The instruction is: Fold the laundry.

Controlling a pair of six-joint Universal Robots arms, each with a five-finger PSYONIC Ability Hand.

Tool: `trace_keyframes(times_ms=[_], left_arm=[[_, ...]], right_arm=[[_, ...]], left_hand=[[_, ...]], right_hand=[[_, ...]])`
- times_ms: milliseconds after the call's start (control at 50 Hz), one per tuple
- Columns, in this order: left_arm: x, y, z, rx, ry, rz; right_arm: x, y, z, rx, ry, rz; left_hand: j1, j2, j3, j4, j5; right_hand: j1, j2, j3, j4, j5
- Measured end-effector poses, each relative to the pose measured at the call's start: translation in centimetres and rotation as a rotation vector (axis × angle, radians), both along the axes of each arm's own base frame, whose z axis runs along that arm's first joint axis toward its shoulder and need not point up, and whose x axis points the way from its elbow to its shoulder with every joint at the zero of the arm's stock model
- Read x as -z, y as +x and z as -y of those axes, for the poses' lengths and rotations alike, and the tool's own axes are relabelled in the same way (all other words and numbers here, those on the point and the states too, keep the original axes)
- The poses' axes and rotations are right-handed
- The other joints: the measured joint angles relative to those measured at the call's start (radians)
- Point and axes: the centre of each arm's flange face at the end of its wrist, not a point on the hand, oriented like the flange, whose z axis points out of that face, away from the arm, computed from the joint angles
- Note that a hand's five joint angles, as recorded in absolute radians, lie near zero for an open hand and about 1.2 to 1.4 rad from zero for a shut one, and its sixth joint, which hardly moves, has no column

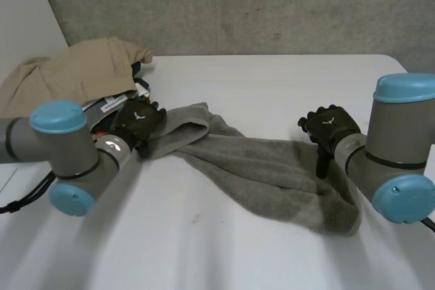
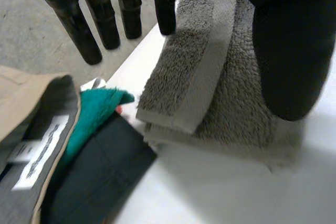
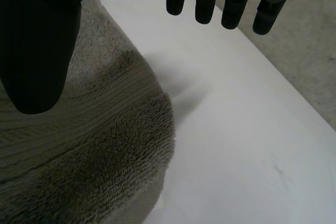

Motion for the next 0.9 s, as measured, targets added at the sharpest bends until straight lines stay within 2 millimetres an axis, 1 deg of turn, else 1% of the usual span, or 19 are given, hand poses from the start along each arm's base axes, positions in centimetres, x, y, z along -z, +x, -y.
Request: trace_keyframes(times_ms=[60, 120, 200, 260, 320, 400, 440, 500, 580, 640, 660, 700, 720, 740, 800, 820, 840, 880, 900], left_arm=[[0.4, -0.9, 0.5, 0.012, -0.015, -0.006], [0.6, -1.5, 1.0, 0.02, -0.026, -0.011], [0.5, -2.0, 1.4, 0.024, -0.04, -0.017], [0.1, -2.3, 1.7, 0.027, -0.057, -0.026], [-0.8, -2.6, 1.9, 0.028, -0.075, -0.048], [-3.1, -3.1, 2.5, 0.023, -0.112, -0.117], [-5.2, -3.3, 3.1, 0.013, -0.144, -0.18], [-9.0, -3.4, 4.1, -0.005, -0.211, -0.29], [-15.3, -3.3, 5.4, -0.026, -0.336, -0.462], [-20.0, -2.9, 5.7, -0.033, -0.429, -0.584], [-21.2, -2.7, 5.6, -0.033, -0.448, -0.614], [-22.4, -2.6, 5.3, -0.032, -0.461, -0.649], [-22.6, -2.6, 5.2, -0.033, -0.459, -0.657], [-22.6, -2.6, 5.1, -0.034, -0.45, -0.661], [-20.9, -2.7, 4.4, -0.042, -0.379, -0.643], [-20.5, -2.7, 4.2, -0.043, -0.364, -0.637], [-19.6, -2.7, 3.6, -0.044, -0.328, -0.621], [-18.8, -2.7, 2.8, -0.04, -0.295, -0.605], [-18.7, -2.7, 2.1, -0.032, -0.279, -0.597]], right_arm=[[1.1, 0.3, 0.7, -0.007, 0.006, 0.002], [2.1, 0.7, 1.5, -0.014, 0.008, 0.004], [2.9, 0.9, 2.3, -0.017, 0.007, 0.004], [3.4, 1.1, 3.0, -0.014, 0.003, 0.008], [3.4, 1.3, 3.8, -0.009, -0.014, 0.018], [2.5, 1.4, 4.9, 0.0, -0.055, 0.035], [1.4, 1.4, 5.7, 0.009, -0.096, 0.05], [-1.3, 1.2, 7.1, 0.027, -0.185, 0.083], [-7.6, 0.4, 9.2, 0.064, -0.37, 0.169], [-12.7, -0.5, 9.7, 0.086, -0.497, 0.243], [-13.8, -0.7, 9.6, 0.09, -0.514, 0.259], [-14.7, -1.1, 9.3, 0.095, -0.51, 0.273], [-14.8, -1.2, 9.1, 0.096, -0.501, 0.275], [-14.6, -1.3, 8.8, 0.097, -0.472, 0.273], [-12.4, -1.5, 7.7, 0.095, -0.333, 0.254], [-11.9, -1.5, 7.5, 0.093, -0.307, 0.251], [-10.2, -1.5, 6.9, 0.086, -0.22, 0.243], [-8.9, -1.4, 6.4, 0.079, -0.156, 0.242], [-7.3, -1.2, 5.9, 0.064, -0.072, 0.253]], left_hand=[[0.265, 0.256, 0.24, 0.24, 0.236], [0.672, 0.665, 0.661, 0.661, 0.649], [0.744, 0.812, 0.803, 0.808, 0.783], [0.744, 0.825, 0.821, 0.825, 0.788], [0.744, 0.825, 0.821, 0.825, 0.788], [0.744, 0.825, 0.821, 0.825, 0.788], [0.744, 0.825, 0.821, 0.825, 0.788], [0.744, 0.826, 0.821, 0.826, 0.788], [0.751, 0.827, 0.822, 0.829, 0.788], [0.751, 0.827, 0.822, 0.829, 0.788], [0.751, 0.827, 0.822, 0.829, 0.788], [0.751, 0.827, 0.822, 0.829, 0.788], [0.751, 0.827, 0.822, 0.829, 0.788], [0.751, 0.827, 0.822, 0.829, 0.788], [0.751, 0.827, 0.822, 0.829, 0.788], [0.751, 0.827, 0.822, 0.829, 0.788], [0.751, 0.827, 0.822, 0.829, 0.788], [0.751, 0.829, 0.825, 0.829, 0.788], [0.751, 0.83, 0.827, 0.83, 0.788]], right_hand=[[0.009, 0.047, 0.036, 0.037, 0.039], [0.084, 0.103, 0.093, 0.097, 0.095], [0.163, 0.169, 0.165, 0.168, 0.17], [0.484, 0.496, 0.481, 0.483, 0.478], [0.895, 0.92, 0.894, 0.897, 0.893], [0.908, 0.96, 0.953, 0.964, 0.936], [0.908, 0.96, 0.954, 0.965, 0.936], [0.908, 0.96, 0.954, 0.965, 0.936], [0.908, 0.96, 0.954, 0.966, 0.936], [0.908, 0.96, 0.954, 0.966, 0.936], [0.908, 0.958, 0.952, 0.964, 0.935], [0.884, 0.919, 0.909, 0.915, 0.901], [0.811, 0.834, 0.824, 0.828, 0.82], [0.64, 0.655, 0.651, 0.676, 0.667], [0.13, 0.143, 0.152, 0.157, 0.155], [0.068, 0.08, 0.098, 0.102, 0.089], [-0.002, 0.008, 0.006, 0.016, 0.012], [-0.01, -0.008, -0.017, -0.01, -0.01], [-0.01, -0.008, -0.019, -0.016, -0.01]])
